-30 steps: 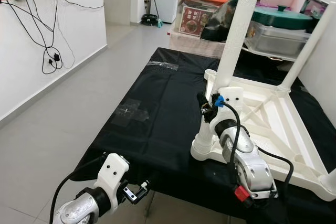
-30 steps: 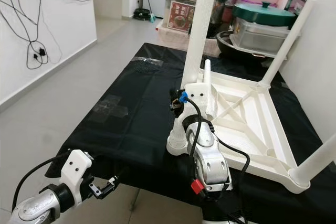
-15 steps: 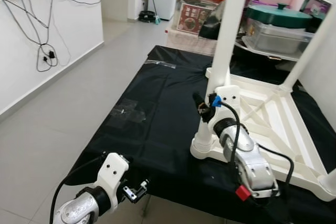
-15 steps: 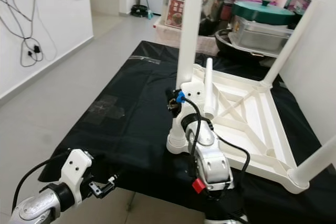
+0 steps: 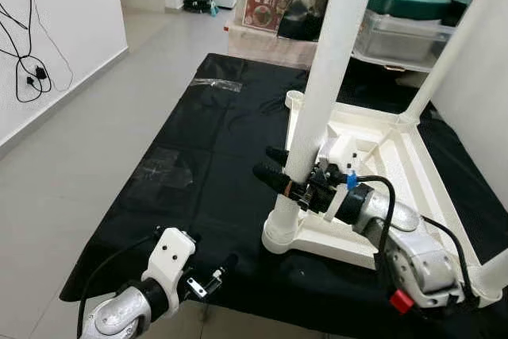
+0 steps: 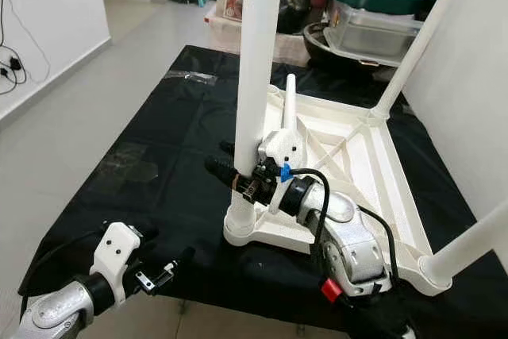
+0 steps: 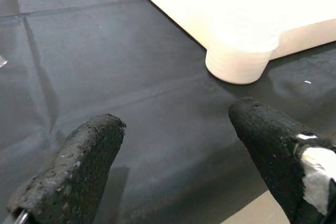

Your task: Building children table

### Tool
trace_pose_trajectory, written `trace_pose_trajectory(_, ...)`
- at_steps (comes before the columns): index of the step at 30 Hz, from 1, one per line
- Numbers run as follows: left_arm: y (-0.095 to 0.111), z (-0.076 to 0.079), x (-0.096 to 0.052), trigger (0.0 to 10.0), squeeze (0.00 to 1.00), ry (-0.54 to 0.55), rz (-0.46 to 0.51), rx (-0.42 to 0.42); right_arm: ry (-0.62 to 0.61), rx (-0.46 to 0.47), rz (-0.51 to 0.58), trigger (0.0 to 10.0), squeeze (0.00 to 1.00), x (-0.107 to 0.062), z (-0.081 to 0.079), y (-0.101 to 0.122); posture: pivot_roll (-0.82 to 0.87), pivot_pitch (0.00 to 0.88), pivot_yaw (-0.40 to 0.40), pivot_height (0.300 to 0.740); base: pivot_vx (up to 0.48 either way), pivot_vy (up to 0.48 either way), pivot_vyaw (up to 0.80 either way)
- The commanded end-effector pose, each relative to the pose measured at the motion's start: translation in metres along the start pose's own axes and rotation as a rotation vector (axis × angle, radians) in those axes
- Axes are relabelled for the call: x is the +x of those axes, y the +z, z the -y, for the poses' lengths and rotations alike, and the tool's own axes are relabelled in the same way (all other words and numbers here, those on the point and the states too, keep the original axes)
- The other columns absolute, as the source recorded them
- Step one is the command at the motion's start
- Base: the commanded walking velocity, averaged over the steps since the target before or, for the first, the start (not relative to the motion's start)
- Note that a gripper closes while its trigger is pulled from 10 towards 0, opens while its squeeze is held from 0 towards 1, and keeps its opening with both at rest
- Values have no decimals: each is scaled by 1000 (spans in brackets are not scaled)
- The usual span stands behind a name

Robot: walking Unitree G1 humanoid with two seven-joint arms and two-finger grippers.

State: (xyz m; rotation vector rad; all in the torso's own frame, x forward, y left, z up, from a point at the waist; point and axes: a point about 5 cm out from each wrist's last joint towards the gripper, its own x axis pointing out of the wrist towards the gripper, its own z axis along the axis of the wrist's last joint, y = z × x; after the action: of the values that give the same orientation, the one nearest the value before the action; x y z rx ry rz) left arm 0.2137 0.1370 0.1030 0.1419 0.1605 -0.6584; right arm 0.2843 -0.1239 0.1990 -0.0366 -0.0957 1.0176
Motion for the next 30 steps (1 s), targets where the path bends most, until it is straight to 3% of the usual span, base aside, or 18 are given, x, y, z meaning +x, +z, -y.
trace_pose_trajectory(1,-5,3,0,10000,0,-11,-18,-9,102,172,-92,0,0,3,-15,-34,69,0,-113,740,0,0,0)
trace_pose_trajectory(8,-7,4,-1,10000,0,-19,-25,-11,229,236,-56,0,0,-1,-19,-33,75,0,-110,740,0,0,0)
trace_pose_trajectory(16,-7,3,0,10000,0,-23,-26,-10,364,231,-42,0,0,-6,-19,-28,80,0,-114,740,0,0,0)
trace_pose_trajectory(27,-9,2,-1,10000,0,-16,-30,-10,403,209,-74,0,0,-1,-13,-29,88,0,-120,740,0,0,0)
trace_pose_trajectory(30,-9,2,-2,10000,0,-15,-31,-7,345,180,-117,0,0,3,-10,-33,79,0,-115,740,0,0,0)
